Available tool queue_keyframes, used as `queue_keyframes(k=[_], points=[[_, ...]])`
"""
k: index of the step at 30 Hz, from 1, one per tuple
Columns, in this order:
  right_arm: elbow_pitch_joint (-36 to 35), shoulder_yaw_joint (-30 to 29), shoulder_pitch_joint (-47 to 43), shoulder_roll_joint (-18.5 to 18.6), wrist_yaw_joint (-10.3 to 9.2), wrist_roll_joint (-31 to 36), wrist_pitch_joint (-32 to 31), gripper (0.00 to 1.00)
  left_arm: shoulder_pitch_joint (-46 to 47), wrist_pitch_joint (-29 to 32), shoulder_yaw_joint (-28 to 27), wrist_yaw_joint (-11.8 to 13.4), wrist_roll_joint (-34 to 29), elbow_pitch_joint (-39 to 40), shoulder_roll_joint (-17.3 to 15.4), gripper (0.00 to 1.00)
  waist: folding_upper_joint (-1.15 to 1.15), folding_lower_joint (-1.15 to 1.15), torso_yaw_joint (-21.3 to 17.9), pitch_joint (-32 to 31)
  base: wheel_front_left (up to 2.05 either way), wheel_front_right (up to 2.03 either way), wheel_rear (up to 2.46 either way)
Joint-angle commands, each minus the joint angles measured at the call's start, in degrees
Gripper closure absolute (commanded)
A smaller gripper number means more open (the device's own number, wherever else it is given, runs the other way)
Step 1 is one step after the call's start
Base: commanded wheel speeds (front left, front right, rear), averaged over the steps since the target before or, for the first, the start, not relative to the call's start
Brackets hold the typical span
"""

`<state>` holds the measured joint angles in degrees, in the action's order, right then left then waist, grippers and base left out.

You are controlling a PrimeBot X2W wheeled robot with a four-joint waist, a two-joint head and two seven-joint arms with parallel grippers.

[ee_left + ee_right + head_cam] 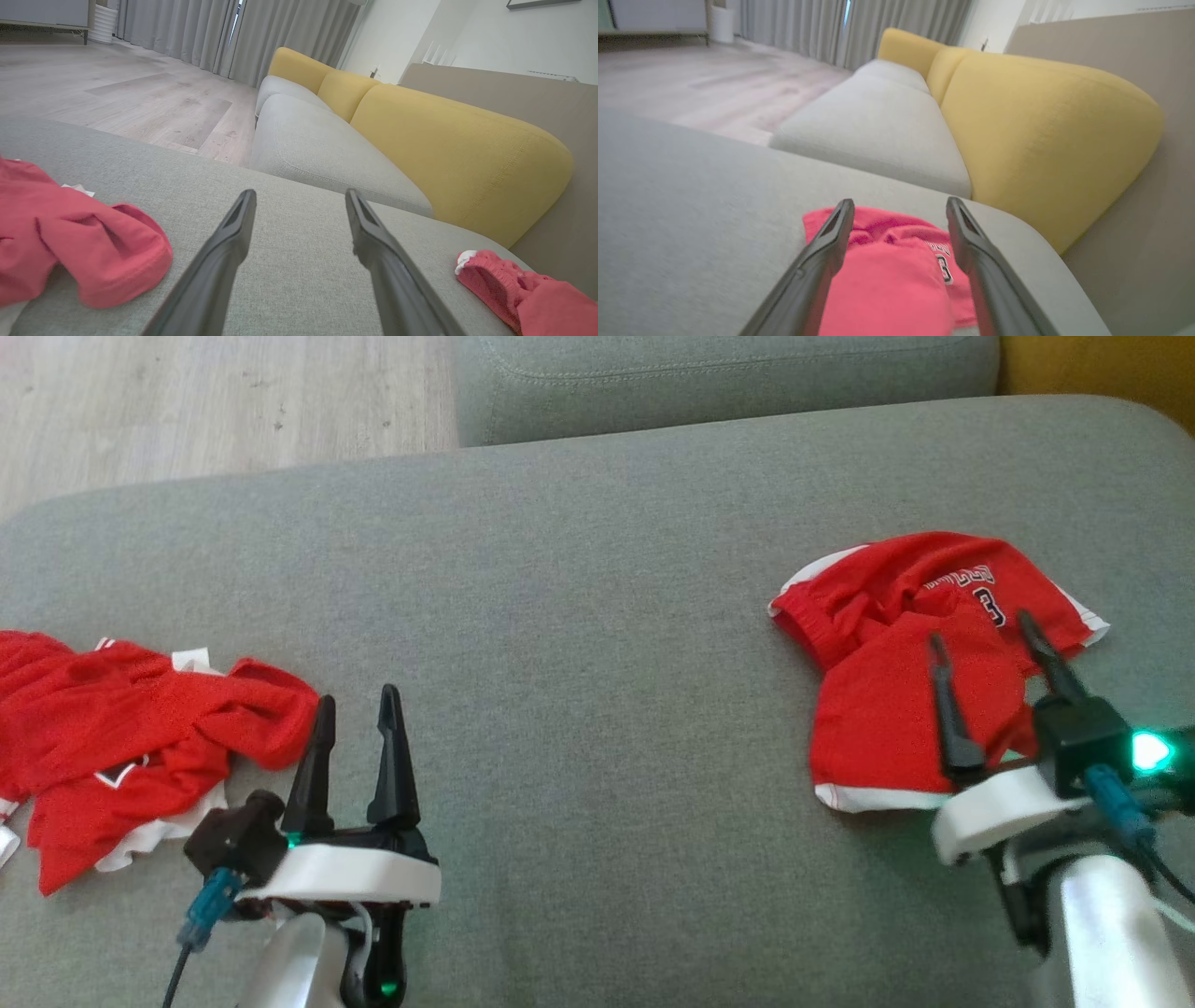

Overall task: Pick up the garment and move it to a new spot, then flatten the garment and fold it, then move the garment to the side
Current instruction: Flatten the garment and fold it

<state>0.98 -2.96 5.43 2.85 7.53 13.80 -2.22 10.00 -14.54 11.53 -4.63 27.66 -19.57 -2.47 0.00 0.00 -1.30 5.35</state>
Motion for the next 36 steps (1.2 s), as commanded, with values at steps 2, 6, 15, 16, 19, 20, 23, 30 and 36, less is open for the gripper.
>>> queue_keyframes(k=[2,6,15,16,19,20,23,30,36], points=[[-2.45,3.62,1.19,0.07,-0.04,-4.19,2.77,0.0,0.72,-0.46,-1.65,-0.2,-0.72,1.51,-0.41,0.0,0.0,0.0,-0.04,-0.19,0.0,0.0,0.0],[0.93,7.24,-1.0,0.05,-0.04,-10.06,3.31,0.0,0.72,-0.46,-1.43,-0.33,-0.75,1.28,-0.41,0.0,0.0,0.0,0.22,-0.5,0.0,0.0,0.0],[9.93,8.72,-1.98,0.04,-0.04,-13.34,1.82,0.0,0.42,-0.46,-0.63,-0.39,-0.75,1.08,-0.41,0.0,0.0,0.0,1.5,-0.69,0.0,0.0,0.0],[10.88,8.61,-1.7,0.04,-0.04,-13.44,1.43,0.0,0.46,-0.46,-0.53,-0.38,-0.71,1.07,-0.41,0.0,0.0,0.0,1.7,-0.61,0.0,0.0,0.0],[12.88,8.34,-0.96,0.03,-0.04,-13.63,0.56,0.0,0.61,-0.46,-0.32,-0.36,-0.62,1.1,-0.41,0.0,0.0,0.0,2.1,-0.34,0.0,0.0,0.0],[13.95,8.07,-0.51,0.03,-0.04,-13.61,0.01,0.0,0.7,-0.46,-0.22,-0.35,-0.55,1.13,-0.41,0.0,0.0,0.0,2.3,-0.16,0.0,0.0,0.0],[17.4,7.55,1.17,0.03,-0.04,-13.55,-1.49,0.0,0.96,-0.46,-0.03,-0.31,-0.4,1.2,-0.41,0.0,0.0,0.0,2.79,0.44,0.0,0.0,0.0],[26.91,7.39,5.25,0.03,-0.04,-15.07,-4.9,0.02,1.98,-0.46,0.42,-0.36,-0.04,1.08,-0.41,0.0,0.0,0.0,4.3,2.15,0.0,0.0,0.0],[29.16,8.98,7.84,0.03,-0.04,-18.02,-1.57,1.0,2.21,-0.46,0.31,-0.43,0.06,0.93,-0.41,0.0,0.0,0.0,5.03,2.53,0.0,0.0,0.0]])
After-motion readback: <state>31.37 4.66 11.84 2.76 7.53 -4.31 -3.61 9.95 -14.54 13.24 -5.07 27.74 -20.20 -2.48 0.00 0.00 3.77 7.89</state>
